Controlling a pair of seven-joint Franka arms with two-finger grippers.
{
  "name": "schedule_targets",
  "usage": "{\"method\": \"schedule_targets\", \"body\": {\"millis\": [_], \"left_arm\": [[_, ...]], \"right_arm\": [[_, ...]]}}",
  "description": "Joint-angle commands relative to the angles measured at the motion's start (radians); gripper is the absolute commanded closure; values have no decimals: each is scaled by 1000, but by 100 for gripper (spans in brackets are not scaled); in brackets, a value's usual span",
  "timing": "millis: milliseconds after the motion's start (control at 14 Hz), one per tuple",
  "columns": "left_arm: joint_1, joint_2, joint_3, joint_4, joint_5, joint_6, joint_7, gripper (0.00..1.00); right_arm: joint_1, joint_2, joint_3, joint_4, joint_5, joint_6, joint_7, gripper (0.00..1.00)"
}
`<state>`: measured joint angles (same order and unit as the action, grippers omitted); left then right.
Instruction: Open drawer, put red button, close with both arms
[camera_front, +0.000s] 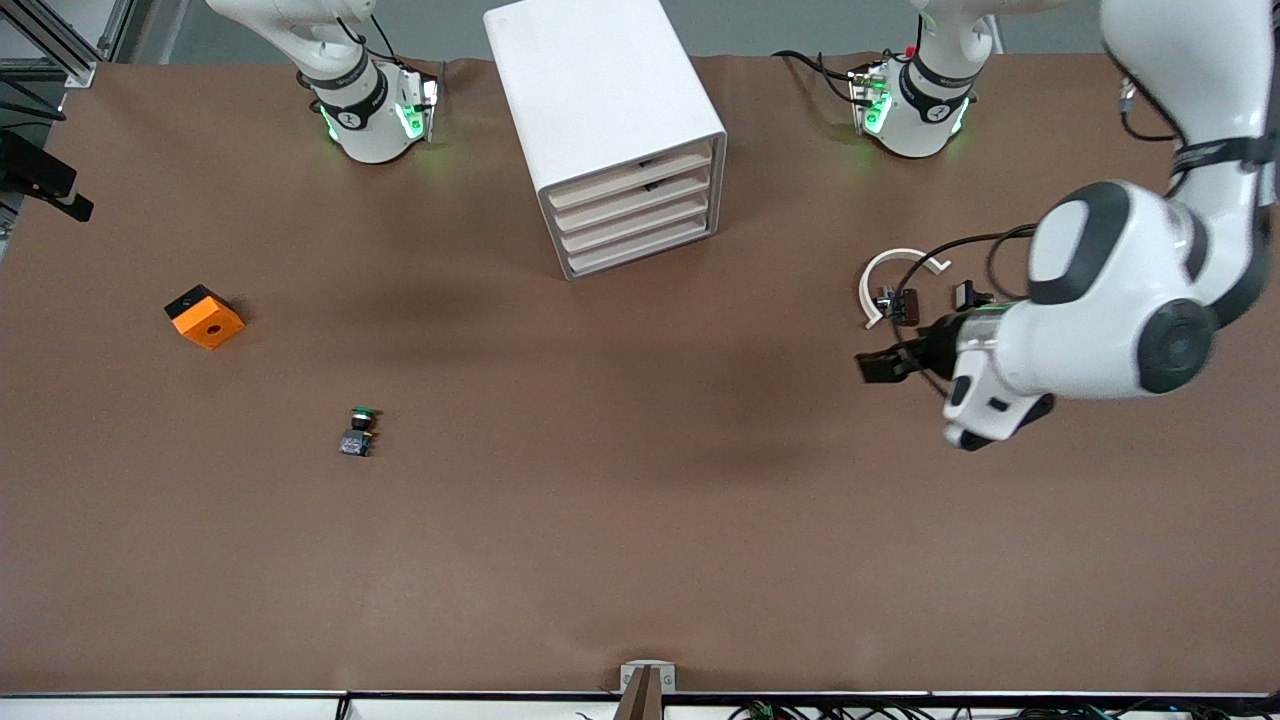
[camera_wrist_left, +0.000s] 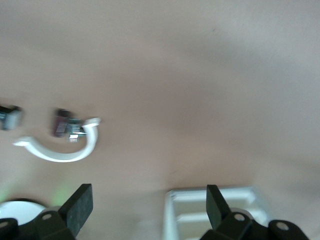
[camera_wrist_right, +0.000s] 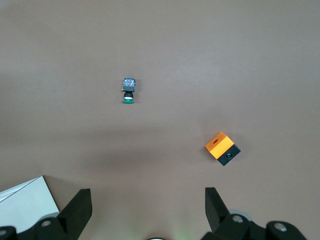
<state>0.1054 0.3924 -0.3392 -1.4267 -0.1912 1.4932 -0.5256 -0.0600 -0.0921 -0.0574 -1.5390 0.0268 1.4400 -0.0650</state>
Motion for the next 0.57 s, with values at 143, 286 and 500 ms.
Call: {"method": "schedule_targets", "body": {"millis": [143, 286, 500], "left_arm": [[-20, -203, 188, -63, 16, -168, 353, 0], [-105, -311, 343, -150, 18, -179, 444, 0], [-89, -444, 364, -253, 68, -148, 525, 0]], "right_arm": [[-23, -28, 11, -27, 15, 2, -15, 0], [-23, -28, 11, -27, 10, 3, -15, 0], [-23, -29, 11, -27, -7, 3, -18, 0]]}}
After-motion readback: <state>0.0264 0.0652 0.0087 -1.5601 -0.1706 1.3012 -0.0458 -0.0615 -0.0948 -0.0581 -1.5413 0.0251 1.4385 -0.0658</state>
